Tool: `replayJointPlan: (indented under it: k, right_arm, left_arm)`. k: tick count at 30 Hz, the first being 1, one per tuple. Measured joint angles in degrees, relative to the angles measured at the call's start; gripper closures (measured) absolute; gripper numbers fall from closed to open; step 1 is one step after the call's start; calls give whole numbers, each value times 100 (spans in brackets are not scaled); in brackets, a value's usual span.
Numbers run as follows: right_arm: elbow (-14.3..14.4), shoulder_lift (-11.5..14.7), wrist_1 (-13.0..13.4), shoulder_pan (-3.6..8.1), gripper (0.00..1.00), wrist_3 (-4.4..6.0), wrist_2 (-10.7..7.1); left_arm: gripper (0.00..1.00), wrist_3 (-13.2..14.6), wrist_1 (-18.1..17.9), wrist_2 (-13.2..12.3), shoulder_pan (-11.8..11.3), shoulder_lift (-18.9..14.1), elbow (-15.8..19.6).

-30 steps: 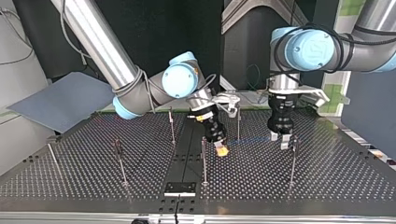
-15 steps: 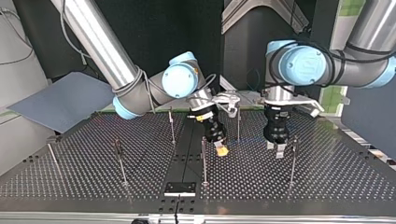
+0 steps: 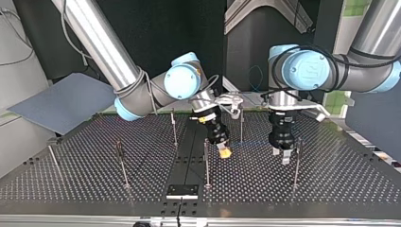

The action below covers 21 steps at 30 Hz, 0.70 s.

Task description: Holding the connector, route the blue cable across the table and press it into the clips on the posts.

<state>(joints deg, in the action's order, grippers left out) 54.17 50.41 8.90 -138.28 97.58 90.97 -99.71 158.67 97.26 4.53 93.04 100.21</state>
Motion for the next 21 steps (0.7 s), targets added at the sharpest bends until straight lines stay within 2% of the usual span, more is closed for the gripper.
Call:
replayJointPlan:
  k: [2, 3, 5, 6, 7, 8, 9, 10, 15, 21]
  right_arm:
    - [1, 0, 0, 0, 100, 0, 0]
    - [1, 0, 0, -1, 100, 0, 0]
    - [1, 0, -2, -1, 100, 0, -4]
    - [1, 0, -4, -1, 100, 0, -5]
    - [1, 1, -5, -1, 100, 0, -6]
    - [1, 0, -6, -1, 100, 0, -7]
    - [2, 0, -7, -1, 100, 0, -7]
    - [1, 0, -8, 0, 100, 0, -7]
    - [2, -1, -16, -1, 100, 1, -8]
    - [30, -6, -32, -1, 100, 0, -8]
  left_arm:
    - [24, 12, 6, 64, 7, 1, 2]
    - [24, 18, 15, 117, 12, 3, 3]
    - [64, 25, 36, 202, 22, 5, 3]
    - [64, 29, 55, 259, 31, 5, 4]
    - [77, 32, 68, 305, 38, 5, 4]
    - [95, 35, 82, 352, 45, 4, 4]
    - [95, 36, 99, 409, 54, 4, 5]
    - [100, 36, 115, 447, 60, 4, 5]
    - [100, 50, 170, 616, 86, 2, 29]
    - [100, 88, 177, 700, 131, 2, 200]
